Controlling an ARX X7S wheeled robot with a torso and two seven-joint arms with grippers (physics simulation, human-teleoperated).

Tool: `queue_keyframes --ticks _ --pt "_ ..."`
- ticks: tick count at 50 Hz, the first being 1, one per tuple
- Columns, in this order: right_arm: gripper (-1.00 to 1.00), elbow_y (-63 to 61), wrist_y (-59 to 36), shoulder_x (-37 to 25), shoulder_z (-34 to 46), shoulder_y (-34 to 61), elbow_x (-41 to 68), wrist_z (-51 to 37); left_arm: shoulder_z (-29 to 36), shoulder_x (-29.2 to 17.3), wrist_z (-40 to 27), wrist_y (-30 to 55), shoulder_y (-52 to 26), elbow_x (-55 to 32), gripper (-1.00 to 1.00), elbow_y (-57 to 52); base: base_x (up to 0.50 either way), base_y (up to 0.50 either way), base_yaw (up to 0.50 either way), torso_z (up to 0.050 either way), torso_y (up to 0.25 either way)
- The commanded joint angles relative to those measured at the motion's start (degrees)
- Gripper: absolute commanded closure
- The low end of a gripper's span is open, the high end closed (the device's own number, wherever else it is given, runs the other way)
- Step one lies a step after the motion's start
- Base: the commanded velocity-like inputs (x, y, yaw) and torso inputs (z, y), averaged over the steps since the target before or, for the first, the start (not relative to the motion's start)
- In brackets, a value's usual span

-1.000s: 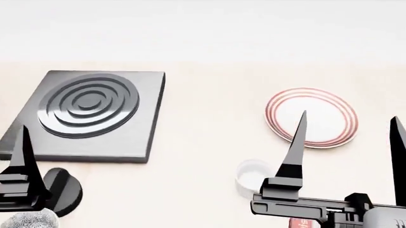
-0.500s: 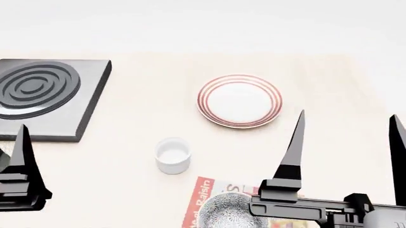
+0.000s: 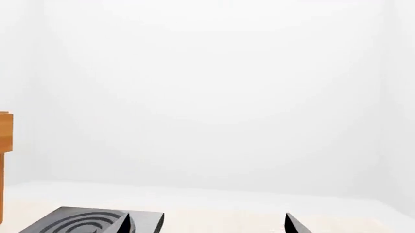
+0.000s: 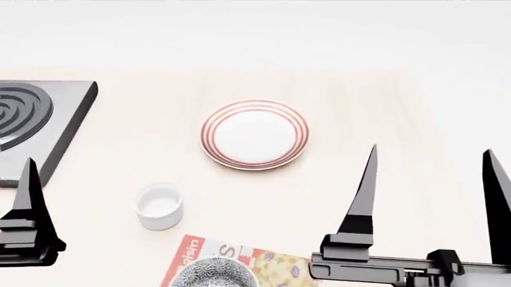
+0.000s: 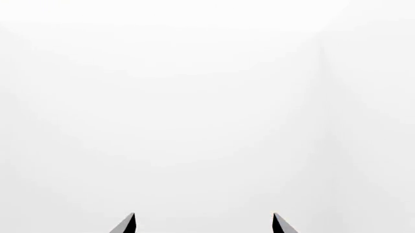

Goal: Pick the akita bowl on the cookies box and place it on the plate.

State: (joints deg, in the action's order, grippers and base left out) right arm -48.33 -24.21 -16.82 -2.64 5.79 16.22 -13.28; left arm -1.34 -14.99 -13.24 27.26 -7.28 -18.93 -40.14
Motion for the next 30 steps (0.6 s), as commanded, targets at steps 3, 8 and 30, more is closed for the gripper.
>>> queue_keyframes --ticks 3,8,30 --pt "-1.00 -0.6 1.3 -0.8 1.2 -0.4 -0.2 0.3 -0.2 -0.5 -0.5 0.1 0.0 -1.0 -1.00 -0.3 0.50 -0.04 0.00 0.000 0.000" --pt "-1.00 -1.6 -0.5 -1.3 1.1 0.5 0.7 -0.2 -0.1 -0.7 -0.8 0.3 -0.2 -1.2 -1.00 -0.4 0.50 -0.04 0.00 0.000 0.000" --pt "-1.00 -0.1 1.9 -1.4 1.9 -0.7 -0.7 -1.4 -2.1 -0.8 0.7 -2.6 0.8 -5.5 -1.00 -0.1 0.41 -0.03 0.00 0.006 0.000"
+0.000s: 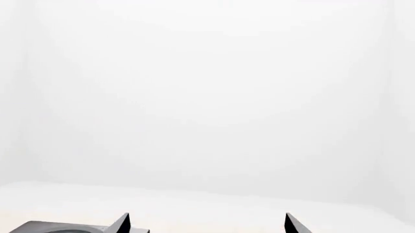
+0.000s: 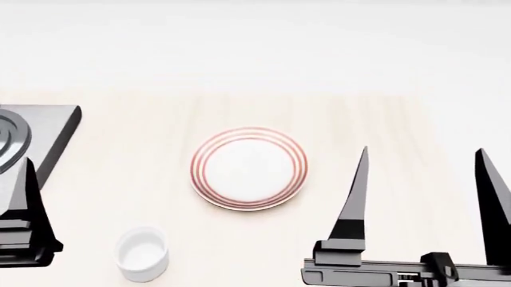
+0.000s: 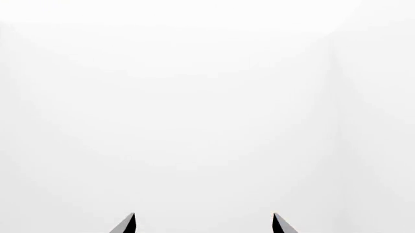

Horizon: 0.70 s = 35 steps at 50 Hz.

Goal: Pick the akita bowl on the cookies box and place it on the plate.

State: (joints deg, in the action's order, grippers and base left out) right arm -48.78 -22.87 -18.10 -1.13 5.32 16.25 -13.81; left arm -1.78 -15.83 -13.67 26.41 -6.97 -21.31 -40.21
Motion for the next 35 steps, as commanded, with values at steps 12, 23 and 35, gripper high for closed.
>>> queue_keyframes --ticks 12,23,35 --pt "-1.00 0.0 0.6 -0.8 0.7 -0.4 -0.7 -1.1 -2.1 -0.3 0.3 -0.8 -0.1 -4.0 -1.00 -0.1 0.00 0.00 0.00 0.050 0.000" --pt "-1.00 0.2 0.8 -1.2 0.8 -0.5 -0.4 -1.3 -2.0 -0.7 0.6 -0.6 -0.2 -5.1 -1.00 0.0 0.00 0.00 0.00 0.050 0.000" --pt "-1.00 0.7 0.2 -1.8 0.2 0.2 0.4 -1.6 -2.3 -1.0 0.2 -0.4 -0.8 -5.9 -1.00 0.2 0.00 0.00 0.00 0.050 0.000"
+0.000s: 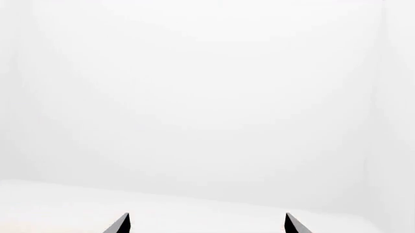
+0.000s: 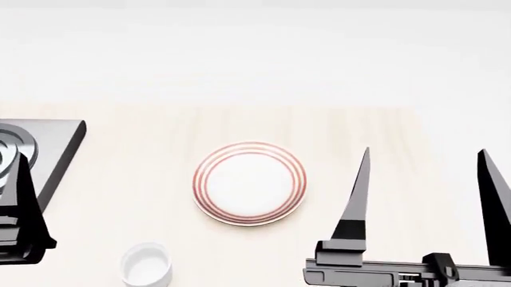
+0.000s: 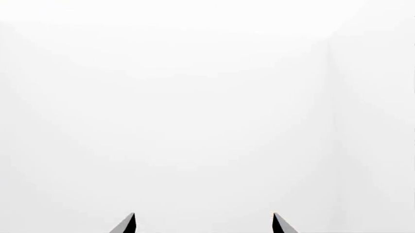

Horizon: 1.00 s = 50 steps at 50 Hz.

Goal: Pick the akita bowl on the cookies box and place it on the plate.

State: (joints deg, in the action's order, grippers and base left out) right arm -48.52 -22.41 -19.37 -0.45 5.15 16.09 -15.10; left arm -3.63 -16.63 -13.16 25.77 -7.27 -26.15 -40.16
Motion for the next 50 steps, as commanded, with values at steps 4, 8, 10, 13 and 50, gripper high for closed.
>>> queue_keyframes --ticks 4,8,10,13,50 --pt "-1.00 0.0 -1.4 -0.9 -1.2 1.1 1.4 -0.6 -0.7 -0.1 -0.6 0.6 -1.0 -1.6 -1.00 0.7 0.00 0.00 0.00 0.025 0.000" --pt "-1.00 -0.2 -2.1 -1.2 -1.6 1.6 1.6 -1.0 -1.1 0.1 -0.8 -0.4 -1.0 -1.3 -1.00 1.1 0.00 0.00 0.00 0.000 0.000" --pt "-1.00 0.2 -1.1 -1.2 -1.7 1.0 1.3 -1.0 -1.0 -0.2 -1.0 -0.5 -1.1 -0.8 -1.00 0.9 0.00 0.00 0.00 0.000 0.000" --pt "-1.00 -0.2 -1.8 -1.3 -2.0 1.5 1.6 -1.3 -1.2 0.0 -1.2 -0.9 -1.1 -0.7 -1.00 1.2 0.00 0.00 0.00 0.001 -0.238" --pt "-1.00 0.8 -1.1 -2.3 -0.5 1.0 1.1 -1.6 0.1 -0.9 -2.5 -1.4 -0.6 0.4 -1.00 1.5 0.00 0.00 0.00 0.003 -0.243"
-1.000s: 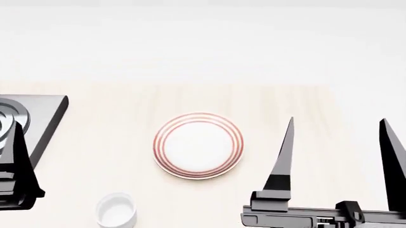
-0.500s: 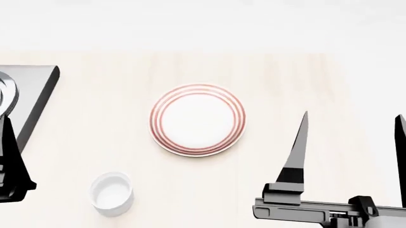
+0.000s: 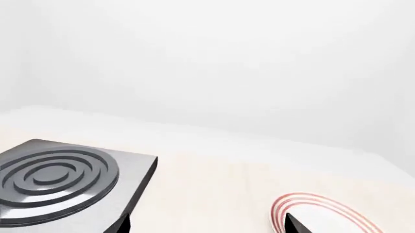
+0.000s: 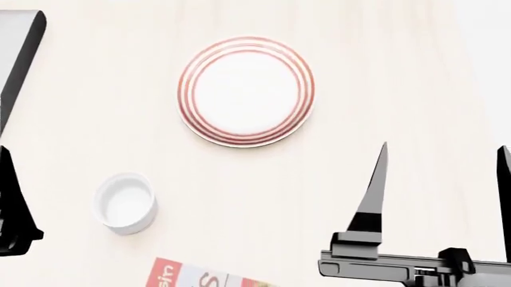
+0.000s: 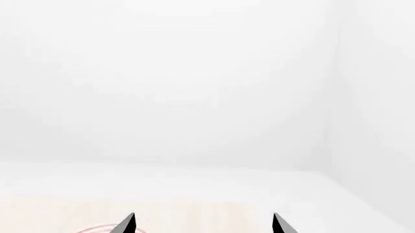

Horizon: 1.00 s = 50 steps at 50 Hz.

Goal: Pick the akita bowl on the cookies box and place it on the plate.

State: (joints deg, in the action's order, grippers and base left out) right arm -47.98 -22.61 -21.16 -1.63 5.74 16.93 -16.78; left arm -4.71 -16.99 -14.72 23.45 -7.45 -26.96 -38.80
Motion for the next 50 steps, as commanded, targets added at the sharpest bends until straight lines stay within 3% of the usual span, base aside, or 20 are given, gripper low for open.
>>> queue_keyframes --ticks 1,9,16,28,41,50 --pt "-1.00 0.5 -0.8 -0.6 0.9 0.5 -0.3 -0.1 1.2 -0.6 -0.6 0.5 -0.2 1.2 -1.00 0.2 0.00 0.00 0.00 0.000 0.000" --pt "-1.00 0.8 0.0 -0.7 1.1 0.0 -0.6 -0.2 1.2 -0.7 -0.9 0.7 -0.3 1.0 -1.00 0.3 0.00 0.00 0.00 0.000 0.000" --pt "-1.00 -1.5 -10.9 -3.1 -0.2 5.0 6.7 0.1 1.1 -2.0 -3.0 5.4 -2.7 0.1 -1.00 -0.3 0.00 0.00 0.00 0.000 0.000" --pt "-1.00 -6.0 -17.8 -7.8 0.2 8.3 11.6 2.3 2.4 -4.9 -3.7 10.2 -6.9 0.6 -1.00 0.3 0.00 0.00 0.00 0.000 0.000" --pt "-1.00 -10.9 -30.1 -13.3 -1.4 15.1 27.9 4.7 1.4 -8.3 0.1 17.8 -12.6 -9.0 -1.00 -3.1 0.00 0.00 0.00 0.000 0.000" --pt "-1.00 -11.3 -35.4 -19.9 -1.7 21.5 47.3 1.0 1.0 -9.0 2.9 18.4 -14.4 -12.7 -1.00 -2.5 0.00 0.00 0.00 0.000 0.000"
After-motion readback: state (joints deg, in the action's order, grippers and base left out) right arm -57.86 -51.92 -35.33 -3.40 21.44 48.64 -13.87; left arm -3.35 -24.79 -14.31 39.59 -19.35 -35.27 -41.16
